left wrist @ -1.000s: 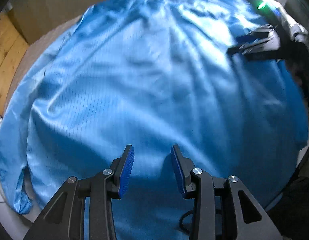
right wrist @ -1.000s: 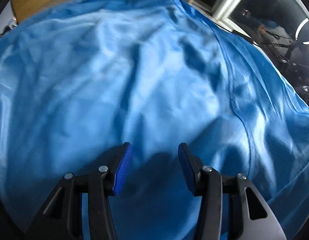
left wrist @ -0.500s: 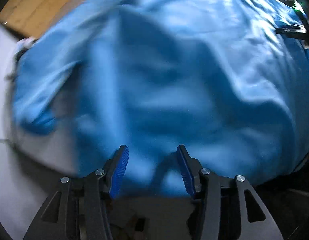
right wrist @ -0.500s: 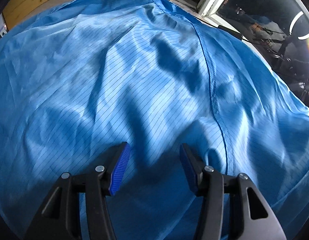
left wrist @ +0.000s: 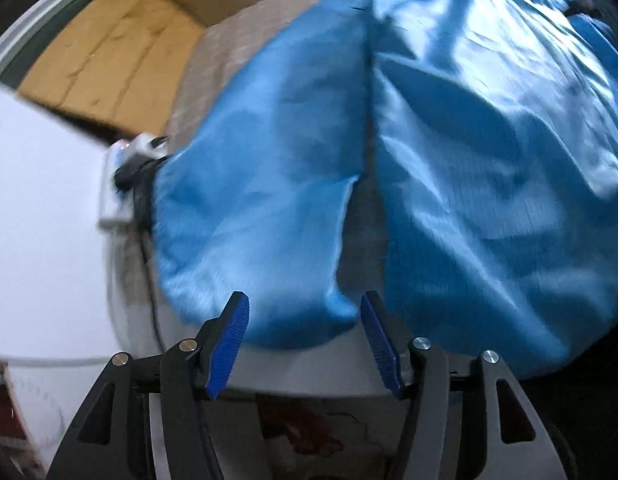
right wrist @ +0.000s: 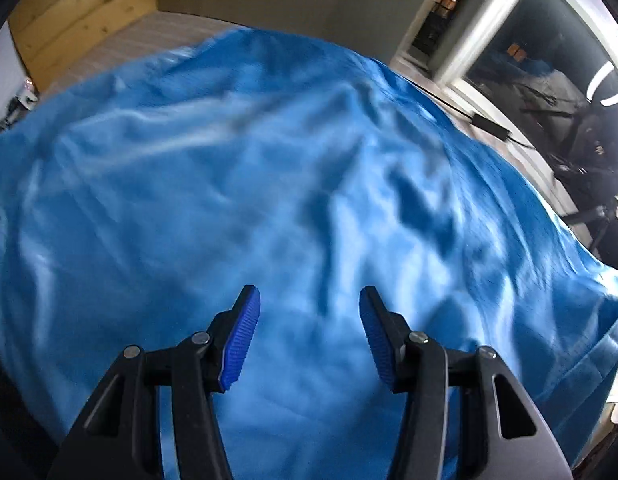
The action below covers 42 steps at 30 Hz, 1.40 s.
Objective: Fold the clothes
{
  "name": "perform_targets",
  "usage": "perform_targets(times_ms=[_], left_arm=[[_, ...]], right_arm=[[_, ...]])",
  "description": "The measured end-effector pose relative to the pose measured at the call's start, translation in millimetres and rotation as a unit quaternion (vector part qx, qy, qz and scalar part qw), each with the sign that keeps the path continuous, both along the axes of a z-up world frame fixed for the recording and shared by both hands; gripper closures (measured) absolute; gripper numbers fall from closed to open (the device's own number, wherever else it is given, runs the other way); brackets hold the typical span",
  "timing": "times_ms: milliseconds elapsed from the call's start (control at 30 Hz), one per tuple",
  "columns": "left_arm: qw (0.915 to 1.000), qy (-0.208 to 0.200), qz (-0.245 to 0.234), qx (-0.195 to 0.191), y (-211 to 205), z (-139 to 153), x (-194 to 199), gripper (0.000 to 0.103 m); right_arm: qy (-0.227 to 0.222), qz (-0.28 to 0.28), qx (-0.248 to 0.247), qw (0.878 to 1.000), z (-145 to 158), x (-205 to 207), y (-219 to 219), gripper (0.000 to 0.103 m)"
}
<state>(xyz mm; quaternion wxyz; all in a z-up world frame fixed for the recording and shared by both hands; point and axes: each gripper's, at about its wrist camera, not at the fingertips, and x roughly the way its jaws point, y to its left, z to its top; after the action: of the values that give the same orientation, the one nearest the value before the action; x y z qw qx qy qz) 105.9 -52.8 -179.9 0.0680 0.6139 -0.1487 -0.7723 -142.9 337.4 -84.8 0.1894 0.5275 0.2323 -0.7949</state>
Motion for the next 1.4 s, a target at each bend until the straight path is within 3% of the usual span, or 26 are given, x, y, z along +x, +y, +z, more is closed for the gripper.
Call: perform_targets(times_ms=[33, 100, 133, 200, 300, 600, 733, 867, 1133, 1400], left_arm=[[0.9999, -0.005, -0.002, 0.015, -3, -4, -6, 0.049], [0.9996, -0.017, -0.007, 0.022, -11, -13, -15, 0.079], [0.9996, -0.02, -0.009, 0.017, -16, -15, -19, 0.101], [0.9997, -0.015, -0.01, 0.019, -27, -12, -25, 0.101], [0.9985, 0.013, -0.001, 0.053, -49, 12, -33, 0.101], [0.9835, 0.104, 0.038, 0.143, -114, 125, -61, 0.102], [0.9758, 0.143, 0.028, 0.163, -127, 185, -74, 0.102], [0.9717, 0.156, -0.004, 0.177, -108, 219, -71, 0.102], [0.9648, 0.148, -0.034, 0.215, -19, 225, -39, 0.102], [0.9475, 0.084, -0.071, 0.3, 117, 164, -6, 0.102]], right_arm=[[0.0, 0.003, -0.002, 1.0, 2, 0, -10, 0.053], [-0.001, 0.008, -0.008, 1.0, 8, -1, -31, 0.053], [-0.003, 0.009, -0.011, 1.0, 11, 2, -41, 0.053], [-0.008, 0.012, -0.019, 1.0, 15, 8, -57, 0.053], [-0.009, 0.012, -0.026, 1.0, 16, 10, -81, 0.053], [-0.072, -0.001, -0.115, 0.991, 5, -26, -150, 0.053], [-0.018, 0.015, -0.062, 0.998, 5, -46, -186, 0.051], [-0.013, 0.015, -0.035, 0.999, -9, -70, -204, 0.052], [-0.013, -0.02, -0.052, 0.998, -4, -100, -158, 0.053], [-0.017, -0.032, -0.063, 0.997, 14, -102, -73, 0.053]])
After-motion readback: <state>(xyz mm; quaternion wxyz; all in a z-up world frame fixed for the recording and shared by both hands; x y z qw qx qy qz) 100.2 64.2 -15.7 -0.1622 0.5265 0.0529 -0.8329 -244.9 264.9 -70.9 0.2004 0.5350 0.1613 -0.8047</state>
